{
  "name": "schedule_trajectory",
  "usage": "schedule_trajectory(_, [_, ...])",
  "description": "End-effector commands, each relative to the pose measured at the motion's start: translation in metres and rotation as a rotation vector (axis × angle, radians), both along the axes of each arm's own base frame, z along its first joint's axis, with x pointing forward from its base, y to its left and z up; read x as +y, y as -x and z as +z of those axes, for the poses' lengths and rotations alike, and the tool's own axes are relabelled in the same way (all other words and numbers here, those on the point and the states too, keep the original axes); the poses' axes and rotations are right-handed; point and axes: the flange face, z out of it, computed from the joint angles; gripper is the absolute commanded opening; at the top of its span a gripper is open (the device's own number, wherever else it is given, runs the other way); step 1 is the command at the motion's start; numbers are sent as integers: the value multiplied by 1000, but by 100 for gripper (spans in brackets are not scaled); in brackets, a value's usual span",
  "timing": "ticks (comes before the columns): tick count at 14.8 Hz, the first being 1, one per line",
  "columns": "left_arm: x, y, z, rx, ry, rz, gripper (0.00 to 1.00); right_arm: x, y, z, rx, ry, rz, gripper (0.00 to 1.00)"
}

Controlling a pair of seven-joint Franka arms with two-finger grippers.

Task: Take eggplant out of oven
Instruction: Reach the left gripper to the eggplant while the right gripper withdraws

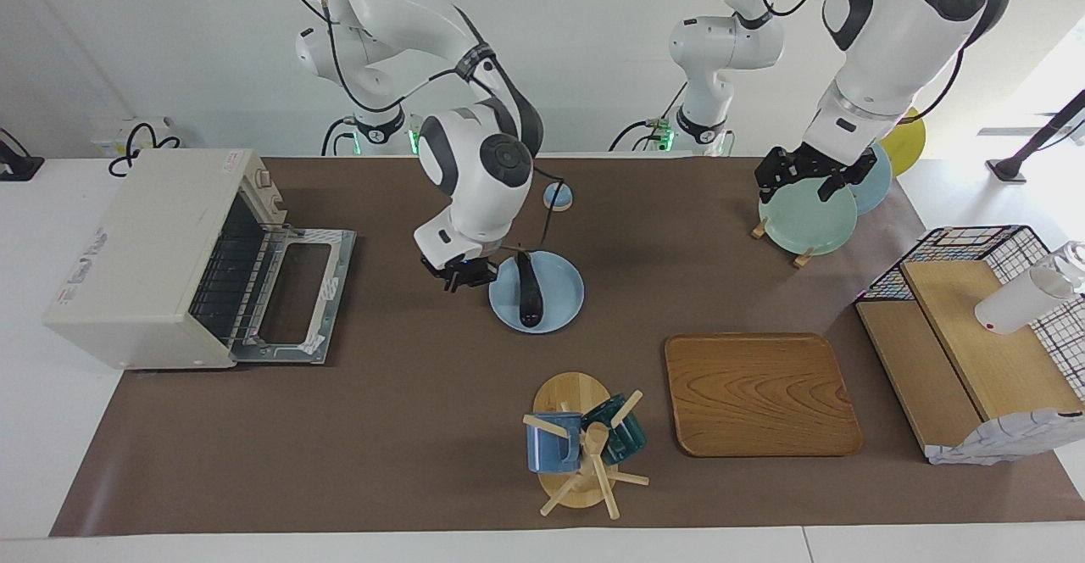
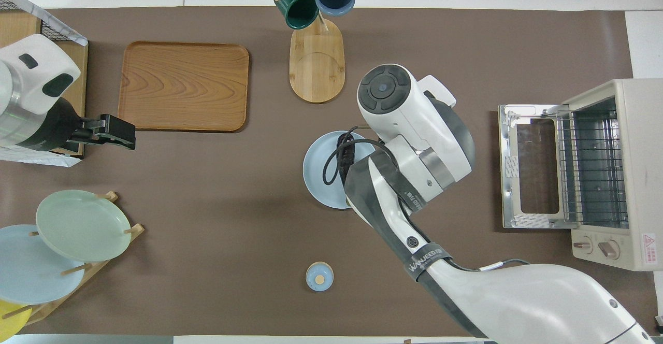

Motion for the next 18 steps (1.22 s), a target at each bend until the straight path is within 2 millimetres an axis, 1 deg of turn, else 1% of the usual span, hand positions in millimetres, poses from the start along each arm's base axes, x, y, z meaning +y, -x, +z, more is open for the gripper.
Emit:
schedule_trajectory(1, [-48, 14, -10, -29, 8, 18, 100, -58, 21, -30, 19, 2, 7, 9])
schedule_trajectory(2, [-66, 20, -13, -23, 32, 11, 100, -77, 23, -37, 34, 2, 7, 9])
schedule_trajectory(3, [-81, 21, -22, -18, 59, 37, 100, -90, 25, -43, 46, 4, 15, 9])
schedule_trajectory(5, [-130, 29, -42, -36, 80, 59, 100, -108, 29, -53, 41, 12, 21, 9])
schedule_trajectory(7, [-189, 38, -74, -37, 83, 86, 100, -125, 33, -63, 39, 31, 48, 10])
schedule_trajectory(8, [-208, 40, -87, -43, 89, 98, 100, -129, 32, -64, 36, 28, 46, 11])
schedule_trajectory(9, [-227, 41, -104, -45, 93, 111, 100, -136, 32, -66, 40, 29, 36, 11])
schedule_trajectory(10, [-253, 46, -121, -47, 111, 120, 100, -140, 31, -65, 45, 34, 52, 12])
schedule_trajectory(11, [-269, 48, -135, -60, 126, 136, 100, -148, 30, -65, 51, 37, 58, 13])
schedule_trajectory(12, [-279, 48, -147, -67, 135, 159, 100, -155, 29, -66, 54, 37, 51, 13])
schedule_trajectory(13, [-294, 53, -159, -68, 142, 174, 100, -156, 30, -67, 61, 37, 58, 13])
schedule_trajectory(14, [-308, 58, -172, -74, 150, 180, 100, -161, 29, -67, 66, 36, 62, 13])
schedule_trajectory(15, [-318, 59, -187, -79, 156, 192, 100, -166, 28, -67, 68, 34, 60, 13])
schedule_trajectory(17, [-337, 62, -215, -87, 169, 220, 100, -169, 29, -70, 66, 30, 64, 13])
schedule_trajectory(18, [-344, 61, -227, -96, 179, 231, 100, -172, 29, -70, 69, 29, 67, 13])
